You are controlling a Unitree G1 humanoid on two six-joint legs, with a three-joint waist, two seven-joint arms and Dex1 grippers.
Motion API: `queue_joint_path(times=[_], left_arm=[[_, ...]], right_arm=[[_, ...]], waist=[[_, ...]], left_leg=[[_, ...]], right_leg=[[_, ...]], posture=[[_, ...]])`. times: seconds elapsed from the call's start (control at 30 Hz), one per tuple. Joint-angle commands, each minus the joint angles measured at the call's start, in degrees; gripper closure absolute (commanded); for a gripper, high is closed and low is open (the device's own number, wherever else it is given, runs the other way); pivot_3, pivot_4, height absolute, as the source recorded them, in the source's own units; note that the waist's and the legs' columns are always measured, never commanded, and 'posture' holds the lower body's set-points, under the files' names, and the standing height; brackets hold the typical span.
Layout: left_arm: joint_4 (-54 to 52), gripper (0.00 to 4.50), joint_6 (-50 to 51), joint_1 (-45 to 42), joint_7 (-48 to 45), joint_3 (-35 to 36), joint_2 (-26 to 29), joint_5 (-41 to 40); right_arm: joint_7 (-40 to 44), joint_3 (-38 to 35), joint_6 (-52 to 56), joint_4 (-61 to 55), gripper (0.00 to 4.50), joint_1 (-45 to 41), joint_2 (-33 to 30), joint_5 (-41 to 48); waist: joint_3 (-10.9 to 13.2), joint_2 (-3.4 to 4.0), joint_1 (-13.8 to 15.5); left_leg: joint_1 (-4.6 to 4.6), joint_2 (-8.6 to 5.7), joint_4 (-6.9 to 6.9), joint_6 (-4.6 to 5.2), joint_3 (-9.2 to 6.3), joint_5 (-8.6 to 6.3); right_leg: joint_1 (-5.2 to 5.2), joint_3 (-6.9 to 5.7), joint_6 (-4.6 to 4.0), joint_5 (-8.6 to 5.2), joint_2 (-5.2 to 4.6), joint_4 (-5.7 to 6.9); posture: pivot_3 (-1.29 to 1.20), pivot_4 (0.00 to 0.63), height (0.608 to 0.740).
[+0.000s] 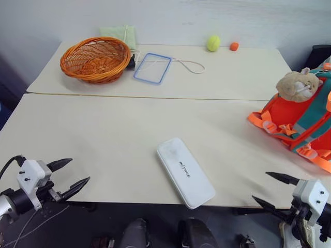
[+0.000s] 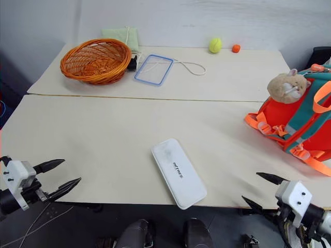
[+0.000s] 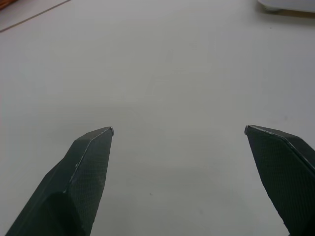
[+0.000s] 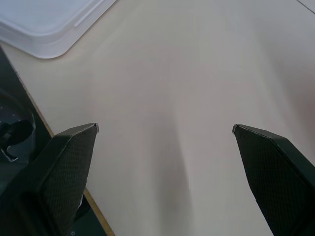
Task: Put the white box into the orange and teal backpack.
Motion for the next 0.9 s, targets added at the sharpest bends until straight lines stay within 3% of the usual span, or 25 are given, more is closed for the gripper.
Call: queue_joint_path(times=[0.03,0.23,0.33,0.43,0.57,0.73,0.8,0.9], left_arm=[[0.1,0.0,0.6,-2.3,-0.1,-1.1,0.9,-0.3],[1.0,0.0,4.2,-8.6,-2.9,-5.4,2.5,-2.1],[1.8,0.0,6.7,-16.1,-3.7,-10.9,3.8,-1.8],[3.2,0.56,7.7,-25.3,-1.8,-17.6,2.3,0.7],[9.1,1.73,6.4,-39.1,0.9,-28.7,-3.6,6.8],[23.9,3.23,-0.8,-52.7,1.8,-37.2,-10.3,15.0],[30.3,3.81,-3.3,-58.7,1.9,-40.2,-13.4,17.8],[37.1,3.81,-4.1,-63.5,1.7,-42.6,-17.0,20.0]], right_arm=[[-0.4,0.1,-1.7,-2.7,0.02,0.3,1.3,0.0],[0.0,4.3,3.0,-7.5,0.02,-1.3,0.2,1.7],[3.1,5.8,7.0,-9.8,0.54,-1.4,-2.1,5.0],[7.3,7.9,9.3,-10.9,1.46,-1.1,-5.2,5.8],[10.9,11.8,11.3,-12.1,2.81,-0.3,-8.0,4.9],[10.2,17.8,14.0,-14.5,4.48,-0.4,-8.6,2.6],[8.0,21.2,16.6,-15.8,4.5,-3.6,-8.2,1.7],[6.5,25.1,18.6,-17.0,4.5,-7.5,-7.8,0.7]], waist=[[0.0,0.0,0.0],[0.0,-0.01,-0.1],[0.0,0.03,0.1],[0.0,0.02,0.5],[0.0,0.0,1.5],[0.0,-0.07,1.6],[0.0,-0.12,1.4],[0.0,-0.17,1.3]], left_leg=[[0.0,0.0,0.01,0.0,0.0,0.0],[0.0,0.01,0.0,-0.02,-0.01,0.01],[0.0,0.0,0.01,-0.08,-0.01,0.05],[-0.01,-0.03,0.08,-0.04,-0.05,0.06],[-0.03,-0.06,0.26,-0.12,-0.04,0.08],[-0.19,0.02,0.77,-0.17,-0.05,0.06],[-0.21,0.03,0.85,-0.16,0.0,0.05],[-0.22,0.04,0.97,-0.17,0.02,0.05]], right_leg=[[0.0,0.0,0.0,0.0,0.0,0.0],[-0.02,-0.01,0.0,0.0,0.01,0.04],[-0.02,-0.01,0.0,0.0,0.02,0.06],[0.01,-0.03,0.0,0.0,0.0,0.09],[0.07,-0.04,0.01,0.01,0.03,0.1],[0.05,-0.08,0.04,0.02,0.19,0.24],[0.02,-0.03,0.05,0.02,0.2,0.27],[0.01,-0.01,0.06,0.03,0.19,0.33]], posture=[[0.0,0.15,0.74],[0.0,0.15,0.74],[0.0,0.15,0.74],[0.0,0.15,0.74],[0.0,0.15,0.74],[0.0,0.15,0.74],[0.0,0.15,0.74],[0.0,0.15,0.74]])
